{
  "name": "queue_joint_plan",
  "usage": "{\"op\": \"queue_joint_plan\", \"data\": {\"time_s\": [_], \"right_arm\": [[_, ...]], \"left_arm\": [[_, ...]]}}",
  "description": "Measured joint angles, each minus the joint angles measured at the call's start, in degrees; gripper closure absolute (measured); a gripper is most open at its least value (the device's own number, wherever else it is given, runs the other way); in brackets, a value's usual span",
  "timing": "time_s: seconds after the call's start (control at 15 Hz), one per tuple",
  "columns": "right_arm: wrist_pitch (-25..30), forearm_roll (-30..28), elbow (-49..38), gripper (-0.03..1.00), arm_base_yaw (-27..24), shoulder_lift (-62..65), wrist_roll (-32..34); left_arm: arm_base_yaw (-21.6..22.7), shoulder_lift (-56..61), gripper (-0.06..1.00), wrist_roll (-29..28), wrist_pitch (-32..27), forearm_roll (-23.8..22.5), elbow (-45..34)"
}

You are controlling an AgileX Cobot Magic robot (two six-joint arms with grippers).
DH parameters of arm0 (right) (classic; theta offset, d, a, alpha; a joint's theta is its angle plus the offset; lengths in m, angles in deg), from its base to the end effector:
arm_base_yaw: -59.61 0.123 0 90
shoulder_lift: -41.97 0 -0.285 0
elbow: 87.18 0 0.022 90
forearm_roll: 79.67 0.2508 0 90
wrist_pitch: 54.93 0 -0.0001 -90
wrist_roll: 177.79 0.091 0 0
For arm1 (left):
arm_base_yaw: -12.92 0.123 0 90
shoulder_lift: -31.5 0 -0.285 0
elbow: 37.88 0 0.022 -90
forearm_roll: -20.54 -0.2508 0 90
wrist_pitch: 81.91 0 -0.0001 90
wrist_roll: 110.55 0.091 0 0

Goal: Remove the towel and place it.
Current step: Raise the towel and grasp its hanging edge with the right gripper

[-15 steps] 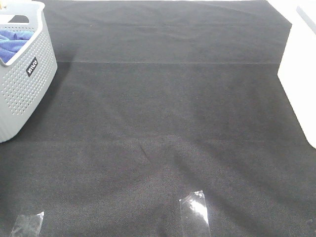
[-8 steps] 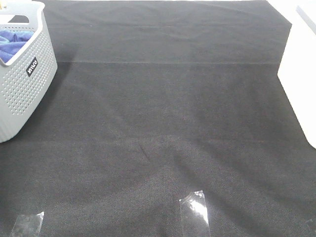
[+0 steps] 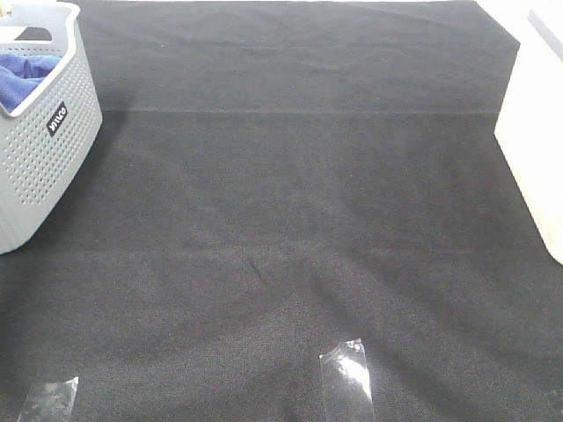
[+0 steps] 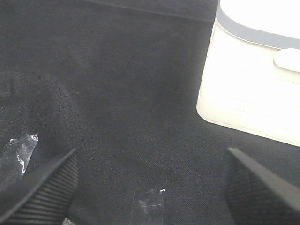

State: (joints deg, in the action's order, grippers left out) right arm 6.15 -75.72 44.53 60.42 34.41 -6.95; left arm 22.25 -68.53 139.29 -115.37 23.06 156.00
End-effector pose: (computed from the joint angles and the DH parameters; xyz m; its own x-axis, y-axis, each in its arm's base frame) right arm -0.0064 0.0054 0.2783 -0.4398 -0.1322 -0.8883 -0.1244 0.9885 -0.0855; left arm 0.3728 0.0590 0.3974 -0.3153 0.8858 -0.3405 0.3973 0.4491 0.8003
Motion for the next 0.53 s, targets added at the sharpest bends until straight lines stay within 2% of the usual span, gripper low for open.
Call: {"op": "queue_joint_plan", "data": {"time_s": [0.27, 0.4, 0.53], "right_arm": [[-0.1, -0.1, 0.0, 0.18, 0.0, 0.0, 0.0], [-0.3, 0.6, 0.0, 0.18, 0.0, -0.1, -0.1], [-2.6, 4.0, 0.5, 0.19, 0.0, -3.6, -1.8]], "left_arm": [[-7.2, 3.8, 0.94, 0.0, 9.3, 0.1, 0.9], [-11.2, 6.5, 0.94, 0.0, 12.1, 0.1, 0.9], [-15.2, 8.8, 0.94, 0.0, 12.8, -0.2, 0.9]]}}
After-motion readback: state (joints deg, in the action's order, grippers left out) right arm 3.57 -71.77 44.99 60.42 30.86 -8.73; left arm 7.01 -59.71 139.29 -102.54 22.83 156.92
